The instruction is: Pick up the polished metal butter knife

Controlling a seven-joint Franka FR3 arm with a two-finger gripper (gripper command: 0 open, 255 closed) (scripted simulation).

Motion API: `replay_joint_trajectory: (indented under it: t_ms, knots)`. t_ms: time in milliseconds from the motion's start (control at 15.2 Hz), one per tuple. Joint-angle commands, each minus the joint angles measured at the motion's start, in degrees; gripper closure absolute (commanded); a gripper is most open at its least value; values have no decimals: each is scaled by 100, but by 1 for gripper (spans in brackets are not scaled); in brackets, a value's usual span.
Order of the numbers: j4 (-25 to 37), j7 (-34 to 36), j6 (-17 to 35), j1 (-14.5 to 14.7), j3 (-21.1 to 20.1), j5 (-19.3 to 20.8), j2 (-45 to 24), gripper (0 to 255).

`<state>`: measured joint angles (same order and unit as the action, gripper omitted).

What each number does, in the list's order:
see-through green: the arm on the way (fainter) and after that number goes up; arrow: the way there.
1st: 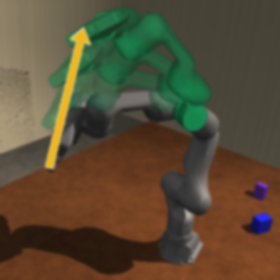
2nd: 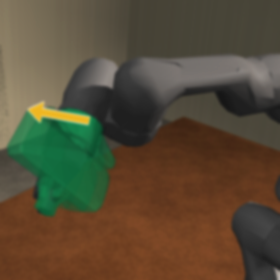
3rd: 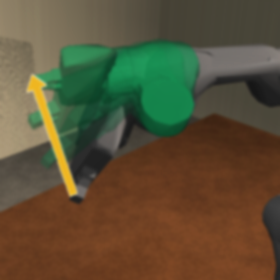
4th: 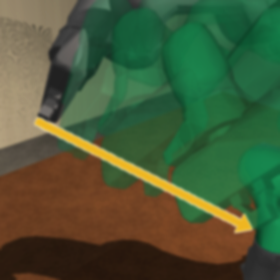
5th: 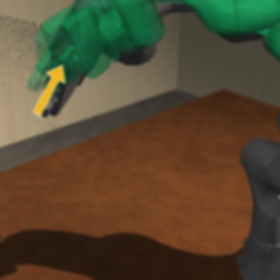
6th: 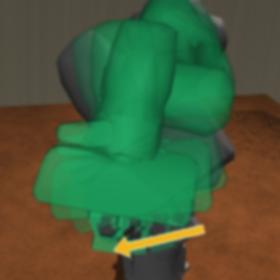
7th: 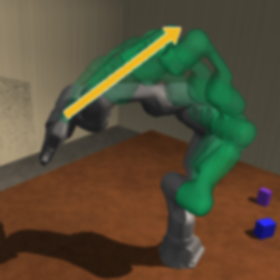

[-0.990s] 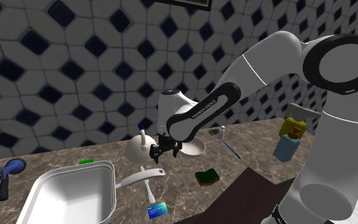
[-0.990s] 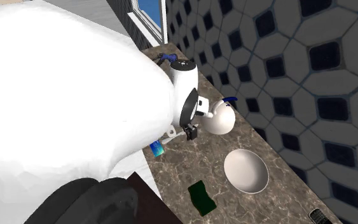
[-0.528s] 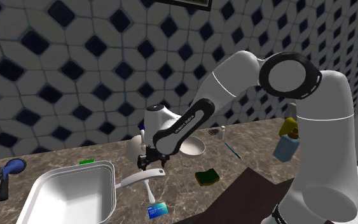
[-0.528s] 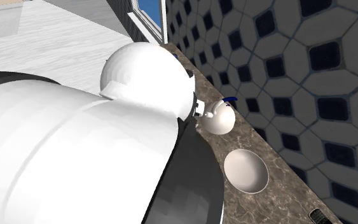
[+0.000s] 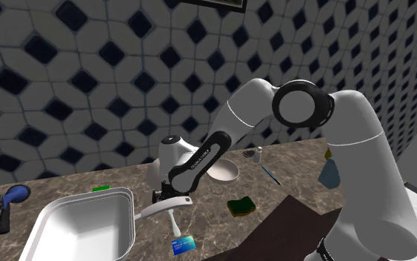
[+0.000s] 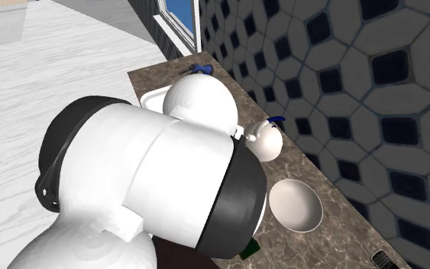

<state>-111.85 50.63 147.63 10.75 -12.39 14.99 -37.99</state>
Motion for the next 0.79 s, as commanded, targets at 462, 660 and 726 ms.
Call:
replay_joint_trajectory:
  t_ms: [462, 660, 726]
  knots:
    - [125, 52, 208, 68, 95, 83, -328, 255]
    - [129, 52, 207, 69, 95, 83, -331, 255]
    - [130, 52, 206, 69, 95, 83, -331, 255]
